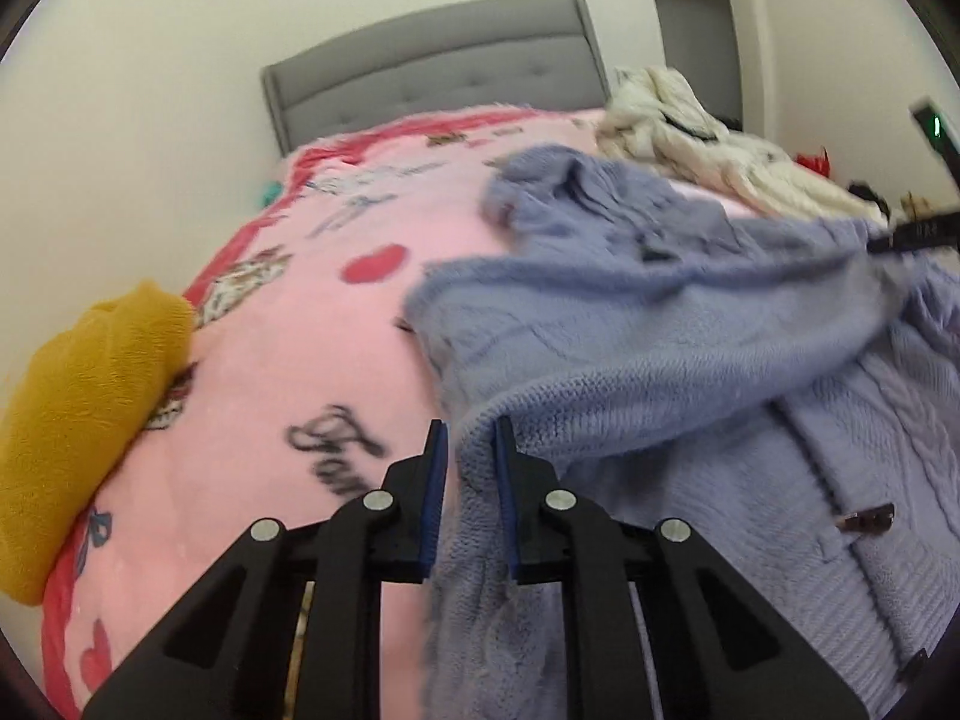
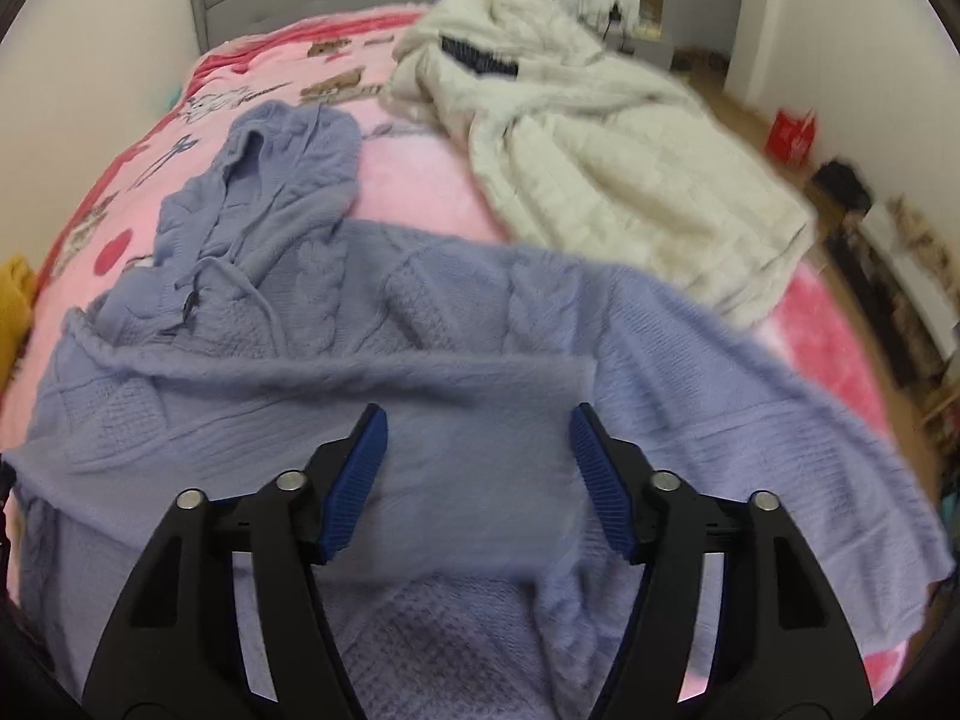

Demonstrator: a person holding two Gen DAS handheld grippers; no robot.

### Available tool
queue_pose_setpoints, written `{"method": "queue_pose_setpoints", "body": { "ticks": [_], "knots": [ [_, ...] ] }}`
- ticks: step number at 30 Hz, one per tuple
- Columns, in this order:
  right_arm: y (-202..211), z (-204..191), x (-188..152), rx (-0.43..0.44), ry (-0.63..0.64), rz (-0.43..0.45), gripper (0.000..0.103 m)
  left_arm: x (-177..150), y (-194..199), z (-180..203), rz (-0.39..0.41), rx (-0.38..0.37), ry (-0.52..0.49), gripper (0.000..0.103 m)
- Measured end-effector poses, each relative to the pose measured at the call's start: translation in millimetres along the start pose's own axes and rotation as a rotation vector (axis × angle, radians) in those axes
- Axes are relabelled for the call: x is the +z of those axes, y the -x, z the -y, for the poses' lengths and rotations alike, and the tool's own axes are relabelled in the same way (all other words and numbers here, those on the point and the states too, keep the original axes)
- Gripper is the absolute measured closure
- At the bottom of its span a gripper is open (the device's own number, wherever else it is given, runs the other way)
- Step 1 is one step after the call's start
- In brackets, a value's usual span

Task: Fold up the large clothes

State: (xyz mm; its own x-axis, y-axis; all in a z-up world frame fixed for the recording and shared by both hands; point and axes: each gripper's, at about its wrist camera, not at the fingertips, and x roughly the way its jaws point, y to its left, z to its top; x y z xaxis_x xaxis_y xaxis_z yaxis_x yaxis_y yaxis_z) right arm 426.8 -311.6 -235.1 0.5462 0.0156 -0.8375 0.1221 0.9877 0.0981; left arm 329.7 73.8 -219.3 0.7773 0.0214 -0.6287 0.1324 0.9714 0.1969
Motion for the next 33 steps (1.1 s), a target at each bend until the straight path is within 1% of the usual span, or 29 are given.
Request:
{"method": "queue_pose_setpoints", "body": {
  "ticks": [1,2,3,4,5,6,7,8,10,11,12,13,14,15,16,17,18,19,20,22,23,25,26,28,29,30,31,32,33],
  "knots": [
    [-6.2,0.9,0.5,0.017,-0.003,-0.028,0.064,-1.8,3.8,-7.3,0.026,-0.008,-0.002,0.087],
    [-15.0,-1.2,0.0,0.018,0.009,-0.070,0.073,-3.8,3.4,-10.7,0.037,0.030,-0.023,0.087],
    [-22.7,-6.1,-2.3,-0.001,0.044,-0.099,0.076,-8.6,-0.8,-12.3,0.027,0.092,-0.059,0.087],
    [-26.9,-10.7,-4.5,-0.020,0.077,-0.111,0.078,-12.6,-7.8,-13.7,-0.009,0.111,-0.079,0.087],
    [-31.3,-16.4,-8.4,-0.057,0.123,-0.114,0.081,-20.9,-21.7,-19.1,-0.081,0.094,-0.065,0.087],
    [-34.7,-20.2,-11.7,-0.082,0.149,-0.115,0.082,-28.2,-30.8,-22.9,-0.127,0.071,-0.041,0.087],
    [-36.4,-20.9,-13.0,-0.089,0.149,-0.116,0.082,-36.1,-38.4,-26.5,-0.168,0.062,-0.021,0.087],
    [-37.7,-20.4,-13.7,-0.092,0.140,-0.120,0.082,-42.9,-40.7,-30.4,-0.181,0.058,0.003,0.087],
    [-41.7,-17.5,-14.8,-0.105,0.113,-0.132,0.084,-48.1,-33.7,-40.7,-0.155,0.010,0.080,0.087],
    [-42.7,-18.3,-15.5,-0.113,0.119,-0.132,0.084,-48.3,-26.5,-47.0,-0.129,-0.020,0.127,0.087],
    [-41.8,-18.9,-17.0,-0.119,0.126,-0.127,0.084,-47.8,-19.2,-50.9,-0.101,-0.031,0.153,0.086],
    [-37.6,-21.1,-17.7,-0.119,0.128,-0.106,0.082,-47.3,-11.9,-53.1,-0.075,-0.049,0.167,0.077],
    [-33.5,-20.6,-17.4,-0.105,0.122,-0.088,0.078,-45.9,-2.7,-54.8,-0.046,-0.081,0.174,0.069],
    [-27.7,-20.6,-17.6,-0.087,0.112,-0.064,0.071,-44.7,5.1,-53.7,-0.019,-0.101,0.171,0.056],
    [-18.1,-20.5,-18.2,-0.070,0.101,-0.020,0.068,-43.0,17.4,-50.8,0.026,-0.139,0.156,0.048],
    [-13.0,-20.2,-18.0,-0.068,0.102,0.002,0.059,-41.4,24.5,-46.6,0.056,-0.172,0.138,0.045],
    [-8.2,-21.0,-18.7,-0.069,0.107,0.025,0.052,-40.0,30.9,-41.0,0.083,-0.195,0.119,0.038],
    [-3.2,-21.6,-21.5,-0.072,0.114,0.045,0.050,-37.7,32.4,-33.8,0.091,-0.198,0.094,0.033],
    [-2.3,-21.5,-22.3,-0.071,0.116,0.043,0.049,-34.7,29.9,-24.6,0.081,-0.196,0.060,0.033],
    [-0.9,-20.7,-26.0,-0.072,0.118,0.040,0.049,-31.2,19.0,-12.1,0.030,-0.194,0.014,0.032],
    [0.9,-20.4,-28.2,-0.074,0.123,0.046,0.049,-30.0,12.4,-7.7,0.005,-0.210,0.003,0.032],
    [2.3,-18.3,-30.6,-0.077,0.130,0.051,0.049,-28.0,4.7,-2.2,-0.017,-0.232,-0.007,0.033],
    [1.5,-16.8,-31.4,-0.073,0.129,0.044,0.049,-26.4,-0.2,1.1,-0.027,-0.225,-0.024,0.035],
    [-4.3,-13.9,-34.8,-0.052,0.122,0.011,0.053,-26.0,-12.6,6.1,-0.089,-0.230,-0.051,0.062],
    [-7.6,-12.7,-35.8,-0.045,0.116,-0.005,0.066,-27.7,-19.9,6.8,-0.111,-0.199,-0.056,0.066],
    [-13.1,-10.4,-36.2,-0.034,0.105,-0.027,0.082,-29.0,-24.1,7.5,-0.118,-0.173,-0.057,0.078],
    [-16.6,-8.4,-36.6,-0.030,0.095,-0.039,0.092,-29.8,-28.4,7.4,-0.127,-0.157,-0.048,0.080],
    [-19.7,-6.7,-37.6,-0.028,0.087,-0.046,0.100,-30.9,-32.9,4.4,-0.136,-0.141,-0.015,0.082],
    [-20.8,-5.1,-38.2,-0.024,0.079,-0.037,0.103,-31.7,-34.5,1.7,-0.139,-0.132,0.010,0.084]
  ]
}}
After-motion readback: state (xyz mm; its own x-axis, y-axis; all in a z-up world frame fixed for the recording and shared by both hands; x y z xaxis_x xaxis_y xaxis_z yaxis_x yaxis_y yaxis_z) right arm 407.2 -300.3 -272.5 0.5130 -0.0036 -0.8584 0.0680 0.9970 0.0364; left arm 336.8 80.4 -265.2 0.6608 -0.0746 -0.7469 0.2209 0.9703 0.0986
